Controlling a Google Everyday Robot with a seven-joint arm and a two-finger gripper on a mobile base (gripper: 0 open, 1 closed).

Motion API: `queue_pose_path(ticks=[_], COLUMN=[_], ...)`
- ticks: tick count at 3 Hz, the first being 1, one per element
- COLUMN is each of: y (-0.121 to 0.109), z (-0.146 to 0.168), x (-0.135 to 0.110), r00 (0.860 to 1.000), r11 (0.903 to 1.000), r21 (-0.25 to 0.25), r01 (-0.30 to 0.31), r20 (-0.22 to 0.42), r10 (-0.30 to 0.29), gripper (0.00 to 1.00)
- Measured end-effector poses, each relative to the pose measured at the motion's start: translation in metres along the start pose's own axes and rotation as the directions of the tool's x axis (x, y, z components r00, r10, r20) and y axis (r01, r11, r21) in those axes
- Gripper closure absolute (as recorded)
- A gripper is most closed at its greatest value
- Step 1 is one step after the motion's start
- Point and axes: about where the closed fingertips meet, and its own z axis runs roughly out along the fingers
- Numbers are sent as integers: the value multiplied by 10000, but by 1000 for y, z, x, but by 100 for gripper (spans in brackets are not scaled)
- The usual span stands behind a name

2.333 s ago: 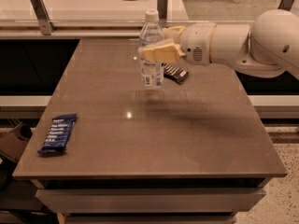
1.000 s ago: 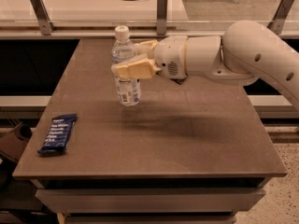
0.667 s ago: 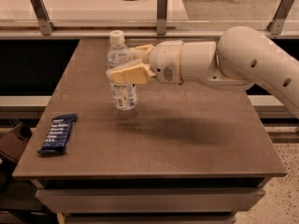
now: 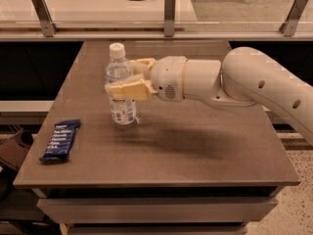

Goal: Move blue plastic bottle near rxbar blueberry

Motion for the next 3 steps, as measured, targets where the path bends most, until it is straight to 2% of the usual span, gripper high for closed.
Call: queue_pose_path(ticks=[1,2,3], y=[13,25,26], z=[6,12,13], x=[6,10,9], r00=[9999,9995,9996], r11=[9999,9994,9995], r21=[-80,-151,-184], r01=[-84,-300,-268], r20=[131,-105,-98], r10=[85,299,266], gripper=[100,100,83])
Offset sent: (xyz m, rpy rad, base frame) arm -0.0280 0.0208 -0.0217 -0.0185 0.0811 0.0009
